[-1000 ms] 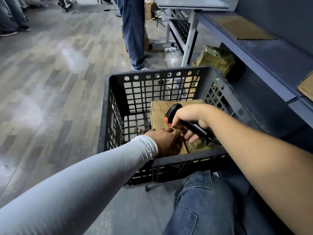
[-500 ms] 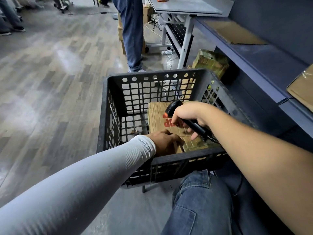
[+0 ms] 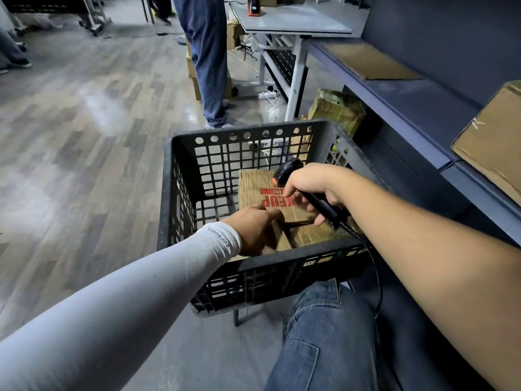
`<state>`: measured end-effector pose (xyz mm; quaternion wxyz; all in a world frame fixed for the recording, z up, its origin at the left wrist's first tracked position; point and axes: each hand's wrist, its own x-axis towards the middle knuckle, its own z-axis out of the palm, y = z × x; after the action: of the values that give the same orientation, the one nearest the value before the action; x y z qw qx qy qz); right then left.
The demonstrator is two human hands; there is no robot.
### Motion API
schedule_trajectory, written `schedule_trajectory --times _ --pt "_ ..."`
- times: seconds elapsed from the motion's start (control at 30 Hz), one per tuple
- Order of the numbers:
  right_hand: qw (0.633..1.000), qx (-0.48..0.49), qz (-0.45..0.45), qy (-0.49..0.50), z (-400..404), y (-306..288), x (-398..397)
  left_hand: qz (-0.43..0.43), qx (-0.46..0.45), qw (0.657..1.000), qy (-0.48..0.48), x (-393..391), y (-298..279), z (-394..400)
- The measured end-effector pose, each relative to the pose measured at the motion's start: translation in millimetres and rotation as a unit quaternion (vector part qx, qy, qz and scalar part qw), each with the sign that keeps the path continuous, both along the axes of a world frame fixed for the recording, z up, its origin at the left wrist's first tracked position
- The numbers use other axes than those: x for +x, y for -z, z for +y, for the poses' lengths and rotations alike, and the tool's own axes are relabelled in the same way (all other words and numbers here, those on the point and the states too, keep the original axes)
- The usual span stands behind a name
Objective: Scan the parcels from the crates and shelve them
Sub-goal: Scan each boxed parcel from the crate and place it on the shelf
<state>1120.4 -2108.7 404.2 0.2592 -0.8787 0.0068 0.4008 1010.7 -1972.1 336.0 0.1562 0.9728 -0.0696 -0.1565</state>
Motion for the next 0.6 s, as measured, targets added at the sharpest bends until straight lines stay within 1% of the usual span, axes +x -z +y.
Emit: schedule_trajectory --times 0.13,0.3,0.37,0.43,0.53,0.6 --pt "1.000 0.019 -0.003 0.023 -7.8 -5.7 -3.0 -0.032 0.005 0.999 0.021 -4.6 -10.4 0.0" --pt "0.995 0.072 -0.050 0.049 -16.5 -16.2 -15.5 -0.061 0.027 0.997 0.044 -14.6 -19.3 -3.4" --pt "0.993 0.083 -0.062 0.051 -20.7 -20.2 -19.7 -0.054 0.032 0.997 0.047 -14.7 -20.5 0.8" --pt "0.992 0.093 -0.063 0.054 -25.9 -23.4 -23.1 -0.039 0.018 0.998 0.044 -13.3 -25.3 6.9" --pt "0.990 0.107 -0.067 0.064 -31.2 -25.3 -26.5 -0.031 -0.045 0.998 0.043 -11.4 -40.2 13.4" --pt "0.989 0.111 -0.071 0.066 -34.2 -25.4 -28.0 -0.036 -0.053 0.996 0.054 -11.0 -47.7 13.4"
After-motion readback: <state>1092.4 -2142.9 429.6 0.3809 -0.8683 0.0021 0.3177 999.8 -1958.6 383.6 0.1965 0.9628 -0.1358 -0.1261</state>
